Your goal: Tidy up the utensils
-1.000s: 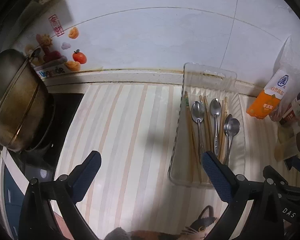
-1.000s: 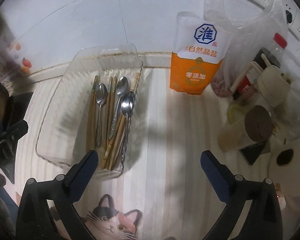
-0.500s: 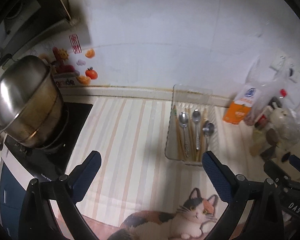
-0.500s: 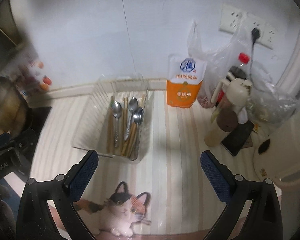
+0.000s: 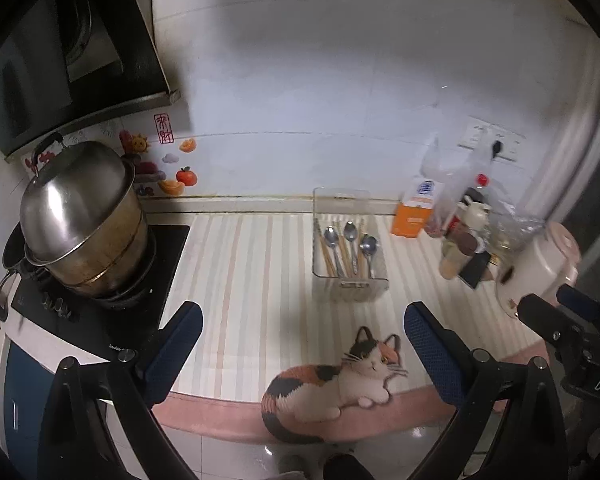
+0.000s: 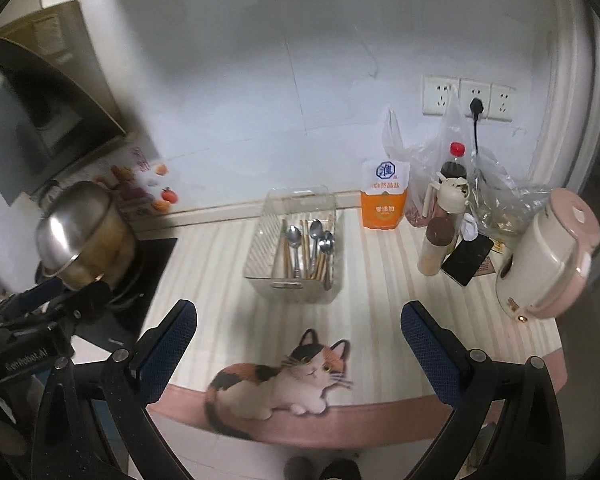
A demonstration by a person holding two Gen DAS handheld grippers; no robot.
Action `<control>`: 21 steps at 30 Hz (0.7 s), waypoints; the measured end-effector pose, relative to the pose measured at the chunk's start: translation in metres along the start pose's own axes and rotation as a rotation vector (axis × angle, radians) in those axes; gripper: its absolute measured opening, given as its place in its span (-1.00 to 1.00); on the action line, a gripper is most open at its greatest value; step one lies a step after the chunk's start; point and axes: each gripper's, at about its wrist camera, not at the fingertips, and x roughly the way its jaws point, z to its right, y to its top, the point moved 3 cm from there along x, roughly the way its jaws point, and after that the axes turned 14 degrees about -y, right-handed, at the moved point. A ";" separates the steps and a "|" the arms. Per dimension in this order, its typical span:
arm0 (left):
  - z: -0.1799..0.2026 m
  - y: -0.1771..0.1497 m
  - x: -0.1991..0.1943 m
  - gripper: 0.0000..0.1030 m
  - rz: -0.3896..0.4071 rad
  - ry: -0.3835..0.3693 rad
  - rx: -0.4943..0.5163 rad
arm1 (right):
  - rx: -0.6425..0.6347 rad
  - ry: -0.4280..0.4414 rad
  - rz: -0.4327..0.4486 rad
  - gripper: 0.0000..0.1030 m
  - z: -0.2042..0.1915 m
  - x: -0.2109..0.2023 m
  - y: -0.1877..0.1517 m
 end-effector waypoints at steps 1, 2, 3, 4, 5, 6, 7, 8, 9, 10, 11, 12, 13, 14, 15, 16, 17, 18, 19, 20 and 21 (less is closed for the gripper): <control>0.001 -0.002 -0.008 1.00 0.000 -0.004 0.001 | 0.000 0.000 0.005 1.00 -0.001 -0.009 -0.002; 0.001 -0.003 -0.013 1.00 0.001 -0.013 0.000 | 0.002 0.006 0.007 1.00 -0.001 -0.017 -0.004; 0.002 -0.004 -0.021 1.00 0.005 -0.023 0.000 | 0.002 0.008 0.009 1.00 -0.002 -0.025 -0.006; 0.003 -0.005 -0.025 1.00 0.009 -0.024 0.002 | -0.004 0.009 0.016 1.00 -0.003 -0.033 -0.007; 0.004 -0.005 -0.030 1.00 0.014 -0.027 0.004 | -0.007 0.008 0.020 1.00 -0.003 -0.037 -0.007; 0.005 -0.005 -0.034 1.00 0.018 -0.029 0.005 | -0.010 0.008 0.023 1.00 -0.003 -0.041 -0.007; 0.006 -0.005 -0.037 1.00 0.024 -0.031 0.004 | -0.013 0.012 0.025 1.00 -0.003 -0.045 -0.007; 0.006 -0.005 -0.040 1.00 0.028 -0.031 0.003 | -0.014 0.018 0.028 1.00 -0.003 -0.048 -0.007; 0.007 -0.005 -0.042 1.00 0.033 -0.029 -0.001 | -0.015 0.019 0.032 1.00 -0.002 -0.052 -0.006; 0.008 -0.004 -0.044 1.00 0.039 -0.030 -0.005 | -0.019 0.022 0.035 1.00 -0.002 -0.055 -0.006; 0.009 -0.004 -0.045 1.00 0.044 -0.034 -0.011 | -0.019 0.029 0.037 1.00 -0.002 -0.057 -0.005; 0.009 -0.004 -0.046 1.00 0.047 -0.036 -0.013 | -0.019 0.034 0.039 1.00 -0.001 -0.058 -0.005; 0.010 -0.004 -0.046 1.00 0.052 -0.035 -0.015 | -0.022 0.035 0.043 1.00 0.000 -0.058 -0.004; 0.010 -0.005 -0.046 1.00 0.054 -0.033 -0.019 | -0.023 0.031 0.046 1.00 0.001 -0.059 -0.003; 0.011 -0.005 -0.046 1.00 0.054 -0.039 -0.025 | -0.023 0.032 0.045 1.00 0.002 -0.059 -0.003; 0.012 -0.005 -0.045 1.00 0.055 -0.041 -0.025 | -0.019 0.035 0.045 1.00 0.002 -0.060 -0.003; 0.014 -0.005 -0.045 1.00 0.056 -0.039 -0.025 | -0.022 0.036 0.046 1.00 0.003 -0.060 -0.002; 0.014 -0.005 -0.045 1.00 0.057 -0.040 -0.025 | -0.026 0.034 0.046 1.00 0.003 -0.059 -0.002; 0.013 -0.006 -0.045 1.00 0.055 -0.042 -0.026 | -0.025 0.030 0.044 1.00 0.003 -0.058 -0.002; 0.013 -0.006 -0.045 1.00 0.053 -0.045 -0.026 | -0.029 0.037 0.039 1.00 0.004 -0.057 0.000; 0.014 -0.006 -0.045 1.00 0.053 -0.050 -0.030 | -0.031 0.043 0.036 1.00 0.005 -0.055 0.000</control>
